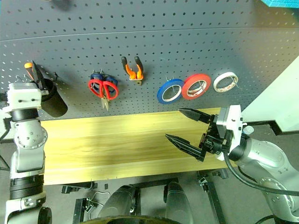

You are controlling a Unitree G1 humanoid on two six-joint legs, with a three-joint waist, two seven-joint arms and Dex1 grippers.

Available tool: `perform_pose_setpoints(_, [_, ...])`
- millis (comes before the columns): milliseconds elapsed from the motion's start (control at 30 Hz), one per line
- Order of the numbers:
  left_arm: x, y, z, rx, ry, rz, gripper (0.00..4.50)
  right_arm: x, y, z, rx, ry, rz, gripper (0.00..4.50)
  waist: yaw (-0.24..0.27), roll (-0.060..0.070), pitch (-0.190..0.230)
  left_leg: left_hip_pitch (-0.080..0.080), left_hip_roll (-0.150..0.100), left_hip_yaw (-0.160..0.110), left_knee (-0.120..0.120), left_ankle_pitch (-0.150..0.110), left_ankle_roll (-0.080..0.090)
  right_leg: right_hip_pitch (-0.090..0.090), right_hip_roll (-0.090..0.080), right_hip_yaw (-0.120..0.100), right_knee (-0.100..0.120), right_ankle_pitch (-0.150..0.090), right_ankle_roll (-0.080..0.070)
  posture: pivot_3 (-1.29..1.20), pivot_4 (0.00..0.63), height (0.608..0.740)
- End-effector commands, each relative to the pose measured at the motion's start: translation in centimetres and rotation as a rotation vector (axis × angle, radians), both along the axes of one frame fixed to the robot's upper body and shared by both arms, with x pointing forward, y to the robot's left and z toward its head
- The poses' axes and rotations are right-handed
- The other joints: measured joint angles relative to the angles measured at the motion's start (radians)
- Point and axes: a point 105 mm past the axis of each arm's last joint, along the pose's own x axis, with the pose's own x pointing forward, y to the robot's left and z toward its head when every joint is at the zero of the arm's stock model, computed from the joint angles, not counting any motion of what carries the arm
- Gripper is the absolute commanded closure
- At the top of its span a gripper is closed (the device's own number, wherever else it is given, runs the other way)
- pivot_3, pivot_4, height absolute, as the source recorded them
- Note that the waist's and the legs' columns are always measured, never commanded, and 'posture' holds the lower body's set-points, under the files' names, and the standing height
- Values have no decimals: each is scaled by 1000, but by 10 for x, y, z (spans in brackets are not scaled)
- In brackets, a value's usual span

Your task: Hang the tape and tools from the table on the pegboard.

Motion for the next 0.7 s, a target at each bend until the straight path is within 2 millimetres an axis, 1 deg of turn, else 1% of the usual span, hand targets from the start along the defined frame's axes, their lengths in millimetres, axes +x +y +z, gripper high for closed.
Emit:
perform_pose_setpoints(33, [0, -41, 21, 67, -34, -171, 21, -2, 1, 5, -9, -39, -9, 0, 0, 0, 0, 0, 0, 0, 0, 0, 0, 0, 0, 0, 0, 0, 0, 5, 197, 727])
perform_pose_setpoints(133, [-5, -87, 35, 85, -55, -380, 21, -2, 4, 2, -6, -35, -11, 0, 2, 0, 0, -1, 0, 0, 0, 0, 0, 0, 0, 0, -1, 0, 0, 13, 191, 727])
perform_pose_setpoints(200, [-21, -123, 53, 65, -90, -593, 21, -1, 5, 0, -6, -34, -15, 0, 1, 0, 0, -1, 0, 0, 0, 0, 0, 0, 0, 0, -1, 0, 0, 11, 184, 727])
perform_pose_setpoints(267, [-35, -141, 64, 65, -89, -715, 21, 1, 5, -2, -5, -35, -22, 0, -2, 0, 0, -1, 0, 0, 0, 0, 0, 0, -1, 0, -2, 0, 0, 21, 179, 727])
perform_pose_setpoints(333, [-38, -153, 58, 80, -14, -796, 21, 3, 4, -4, -7, -38, -30, 0, -5, 1, -1, -1, 0, 0, -1, 0, 0, 0, 0, 0, -2, 0, 0, 30, 170, 727])
perform_pose_setpoints(367, [-39, -159, 51, 80, 36, -838, 21, 3, 4, -5, -7, -40, -32, 0, -5, 3, -2, 0, 0, 1, -1, 0, 0, 0, 0, 1, -2, 0, 0, 30, 170, 727])
perform_pose_setpoints(467, [-37, -173, 14, 77, 236, -928, 21, 5, 4, -7, 2, -45, -39, 0, -1, 4, -3, 1, 1, 1, -1, 0, 0, 0, 1, 1, -1, 0, 0, 34, 163, 727])
perform_pose_setpoints(533, [-42, -186, -10, 120, 342, -989, 21, 6, 5, -10, 6, -41, -45, 0, 1, 4, -2, 1, 0, 1, -1, 0, 0, 0, 2, 1, 0, 0, 0, 40, 153, 727])
perform_pose_setpoints(600, [-43, -197, -51, 146, 557, -1070, 21, 4, 10, -20, 16, -15, -51, 0, 3, 4, -3, 0, 0, 1, 0, 0, 0, 1, 2, 1, 0, 0, 0, 43, 144, 727])
perform_pose_setpoints(633, [-38, -194, -82, 74, 732, -1093, 21, 4, 13, -28, 20, -5, -72, 0, 3, 4, -4, 1, 0, 1, 0, 0, 0, 1, 2, 1, -1, 0, 0, 49, 140, 727])
perform_pose_setpoints(667, [-34, -187, -106, 46, 830, -1076, 21, 7, 16, -37, 28, 2, -112, 0, 2, 5, -5, 1, 0, 1, 0, 0, 0, 1, 2, 1, -1, 0, 0, 49, 134, 727])
perform_pose_setpoints(700, [-31, -180, -121, 31, 875, -1056, 21, 12, 17, -44, 35, 5, -158, 0, 1, 7, -7, 1, 0, 1, -1, 0, 0, 2, 2, 1, -1, 0, 0, 50, 126, 727])
